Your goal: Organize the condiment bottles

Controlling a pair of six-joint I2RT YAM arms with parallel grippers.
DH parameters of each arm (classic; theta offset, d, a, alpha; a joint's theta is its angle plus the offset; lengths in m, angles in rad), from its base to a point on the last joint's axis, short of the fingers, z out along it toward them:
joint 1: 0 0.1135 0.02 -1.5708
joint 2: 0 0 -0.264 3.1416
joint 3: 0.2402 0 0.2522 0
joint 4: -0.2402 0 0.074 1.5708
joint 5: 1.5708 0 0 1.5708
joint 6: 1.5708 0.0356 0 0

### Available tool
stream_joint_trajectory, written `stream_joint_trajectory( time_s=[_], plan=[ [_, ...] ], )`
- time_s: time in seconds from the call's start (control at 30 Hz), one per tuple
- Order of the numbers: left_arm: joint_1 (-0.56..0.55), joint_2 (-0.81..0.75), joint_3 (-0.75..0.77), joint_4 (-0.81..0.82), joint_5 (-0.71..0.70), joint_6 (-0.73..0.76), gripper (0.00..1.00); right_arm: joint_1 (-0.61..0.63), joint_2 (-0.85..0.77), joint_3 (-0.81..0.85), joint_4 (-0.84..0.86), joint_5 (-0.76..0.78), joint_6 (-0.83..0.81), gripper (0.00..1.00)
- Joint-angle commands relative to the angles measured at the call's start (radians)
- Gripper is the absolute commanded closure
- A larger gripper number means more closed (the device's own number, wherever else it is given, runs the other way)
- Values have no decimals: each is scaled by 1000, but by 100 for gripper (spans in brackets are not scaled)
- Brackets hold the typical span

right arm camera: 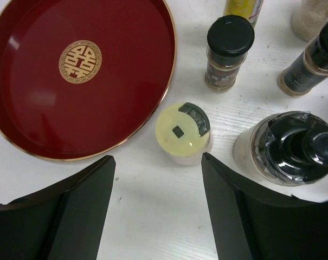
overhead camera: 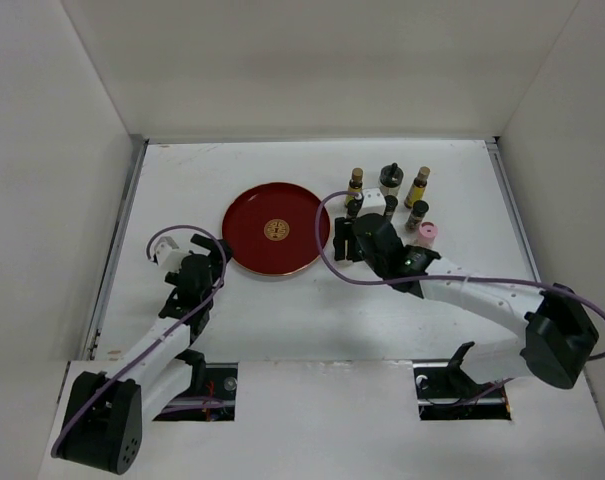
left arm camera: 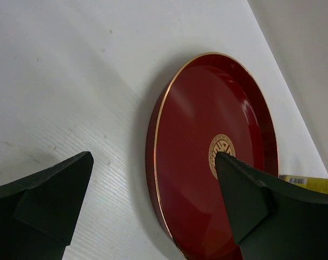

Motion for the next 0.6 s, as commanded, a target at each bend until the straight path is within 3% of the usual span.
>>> stream_joint_trajectory(
  time_s=[0.0,0.27,0.43,0.57],
  plan=[
    [-13,12,-16,99,-12,-17,0,-23,32,65,20,30,-14,27],
    [-28,129,-13,156,-6,-19,0,-55,127,100,26,44,-31,26],
    [-29,112,-16,158,-3,-19,0,-68,174,120,41,27,-45,26],
    [-29,117,-18,159,5,-24,0,-69,211,143,37,25,-51,37]
  ],
)
